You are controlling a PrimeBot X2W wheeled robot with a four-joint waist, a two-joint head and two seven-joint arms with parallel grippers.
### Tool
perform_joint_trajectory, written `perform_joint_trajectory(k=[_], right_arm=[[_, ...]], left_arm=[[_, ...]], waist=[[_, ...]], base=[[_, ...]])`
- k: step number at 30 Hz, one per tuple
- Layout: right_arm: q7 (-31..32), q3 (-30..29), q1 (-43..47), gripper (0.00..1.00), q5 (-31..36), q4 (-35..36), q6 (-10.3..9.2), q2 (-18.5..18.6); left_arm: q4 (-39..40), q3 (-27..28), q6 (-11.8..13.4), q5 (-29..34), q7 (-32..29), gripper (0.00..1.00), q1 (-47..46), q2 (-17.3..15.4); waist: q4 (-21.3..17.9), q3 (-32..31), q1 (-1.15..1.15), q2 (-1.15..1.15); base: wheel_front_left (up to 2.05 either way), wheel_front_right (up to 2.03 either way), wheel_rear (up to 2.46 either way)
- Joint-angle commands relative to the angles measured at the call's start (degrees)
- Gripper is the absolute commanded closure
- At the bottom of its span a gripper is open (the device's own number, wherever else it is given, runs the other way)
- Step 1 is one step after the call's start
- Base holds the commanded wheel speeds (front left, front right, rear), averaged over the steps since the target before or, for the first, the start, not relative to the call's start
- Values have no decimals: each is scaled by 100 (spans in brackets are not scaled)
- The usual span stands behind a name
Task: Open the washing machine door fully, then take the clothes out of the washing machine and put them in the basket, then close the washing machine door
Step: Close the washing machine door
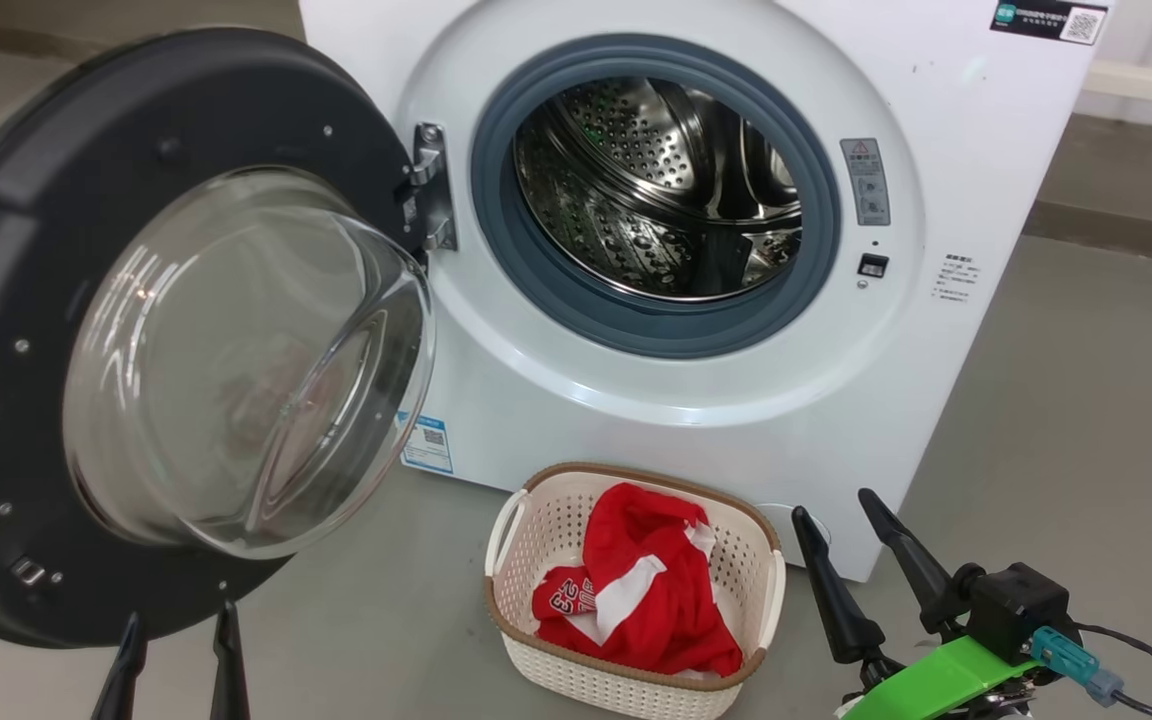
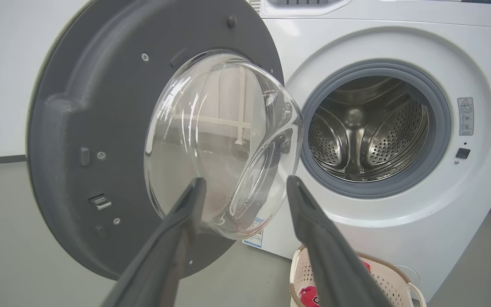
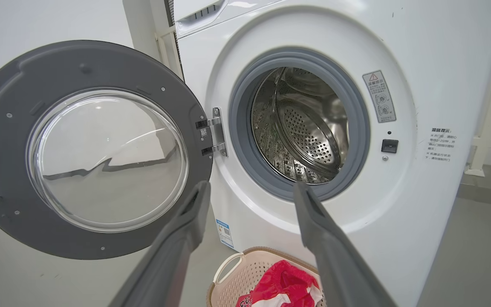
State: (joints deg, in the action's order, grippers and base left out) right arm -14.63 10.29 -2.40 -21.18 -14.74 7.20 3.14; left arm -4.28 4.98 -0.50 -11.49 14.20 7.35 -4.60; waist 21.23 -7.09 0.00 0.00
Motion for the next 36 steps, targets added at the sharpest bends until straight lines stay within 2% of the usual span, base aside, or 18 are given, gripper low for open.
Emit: perform_joint_trajectory(k=[1, 9, 10, 11, 12, 18, 24, 29, 31, 33, 36], right_arm=[[-37, 138, -123, 0, -58, 138, 29, 7], [-37, 190, -144, 0, -63, 129, 29, -6], [-37, 192, -141, 0, -63, 127, 29, -7], [-37, 189, -137, 0, -63, 125, 29, -7], [-37, 183, -134, 0, -62, 123, 29, -7], [-37, 181, -171, 0, -43, 93, 29, 49], [-37, 231, -266, 0, -42, 79, 29, 141], [-37, 207, -270, 0, -34, 86, 29, 217], [-37, 210, -273, 0, -36, 82, 29, 228], [-37, 223, -284, 0, -41, 77, 29, 257], [-37, 217, -302, 0, -46, 77, 29, 281]], left_arm=[[189, 198, 41, 3, 23, 0, -126, -65], [267, 250, 132, -29, 25, 0, -127, -94], [272, 262, 147, -27, 26, 18, -140, -105], [284, 276, 166, -19, 28, 85, -163, -122], [302, 296, 190, -8, 31, 100, -200, -142], [679, 597, 330, -139, 49, 100, -865, -332], [611, 1098, 479, -441, -133, 100, -1987, -779], [-159, 1793, 548, -1386, -547, 100, -3076, -1024], [-392, 1901, 553, -1533, -651, 100, -3263, -1110], [-1056, 2146, 638, -1836, -936, 100, -3722, -1342], [-1704, 2345, 732, -2143, -1250, 100, -4120, -1492]], waist=[[45, -38, 0, 0], [13, -10, 0, 0], [6, -3, 0, 0], [0, 5, 0, 0], [-6, 13, 0, 0], [-40, 106, 0, 0], [-171, 208, 0, 0], [-256, 282, 0, 0], [-277, 292, 0, 0], [-336, 317, 0, 0], [-373, 348, 0, 0]], base=[[0, 0, 0], [0, 0, 0], [0, 0, 0], [0, 0, 0], [0, 0, 0], [0, 0, 0], [0, 0, 0], [0, 0, 0], [0, 0, 0], [0, 0, 0], [0, 0, 0]])
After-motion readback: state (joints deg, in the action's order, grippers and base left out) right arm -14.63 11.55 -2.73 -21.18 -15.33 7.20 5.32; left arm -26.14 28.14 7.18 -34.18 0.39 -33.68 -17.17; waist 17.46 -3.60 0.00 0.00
